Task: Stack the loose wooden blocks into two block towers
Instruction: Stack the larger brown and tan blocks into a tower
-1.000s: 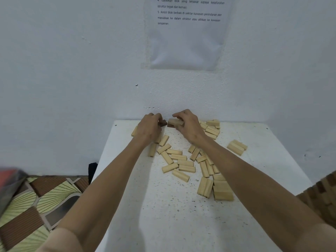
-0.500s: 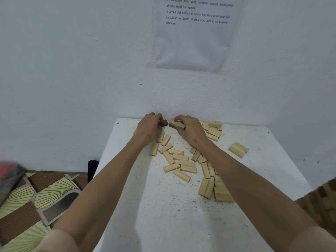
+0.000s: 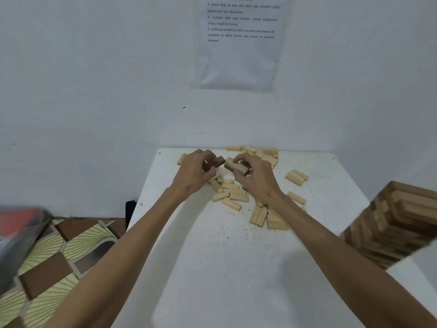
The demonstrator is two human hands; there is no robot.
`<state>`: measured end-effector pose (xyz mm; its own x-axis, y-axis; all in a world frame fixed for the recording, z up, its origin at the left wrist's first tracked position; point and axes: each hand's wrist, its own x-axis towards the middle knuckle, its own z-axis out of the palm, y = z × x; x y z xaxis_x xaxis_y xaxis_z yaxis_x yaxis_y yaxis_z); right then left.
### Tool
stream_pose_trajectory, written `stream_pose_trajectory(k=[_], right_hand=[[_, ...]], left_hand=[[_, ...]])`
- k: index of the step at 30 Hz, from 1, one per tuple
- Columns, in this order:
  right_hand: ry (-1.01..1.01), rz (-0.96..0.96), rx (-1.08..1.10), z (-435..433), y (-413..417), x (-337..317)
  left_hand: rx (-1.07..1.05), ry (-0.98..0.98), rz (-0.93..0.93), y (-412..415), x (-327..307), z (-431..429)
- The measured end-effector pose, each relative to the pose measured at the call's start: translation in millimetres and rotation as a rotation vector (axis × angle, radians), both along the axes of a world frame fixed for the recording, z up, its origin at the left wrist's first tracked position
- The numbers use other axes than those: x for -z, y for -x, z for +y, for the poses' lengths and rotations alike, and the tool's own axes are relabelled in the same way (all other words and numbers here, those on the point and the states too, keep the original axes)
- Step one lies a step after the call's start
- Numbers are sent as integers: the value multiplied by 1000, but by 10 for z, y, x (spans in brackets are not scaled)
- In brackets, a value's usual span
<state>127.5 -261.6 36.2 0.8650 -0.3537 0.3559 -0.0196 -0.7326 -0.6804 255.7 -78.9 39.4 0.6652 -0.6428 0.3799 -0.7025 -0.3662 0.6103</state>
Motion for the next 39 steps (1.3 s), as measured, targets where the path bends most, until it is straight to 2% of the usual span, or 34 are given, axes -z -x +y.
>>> stream_pose_trajectory(k=[6, 14, 20, 31, 36, 39], right_hand=[[46, 56, -78, 326, 829, 81], [90, 104, -181, 621, 1611, 407], [15, 106, -114, 591, 1656, 447], [84, 127, -189, 606, 1749, 471], [3, 114, -190, 620, 1773, 449], [-156, 91, -175, 640, 1782, 434]], left_hand=[[23, 84, 72, 879, 105, 413], [-32, -41, 66, 1706, 541, 803], [-111, -62, 60, 1761, 559, 756], [-104, -63, 99, 1671, 505, 650], [-45, -45, 90, 1726, 460, 615], [35, -123, 57, 1730, 476, 615]])
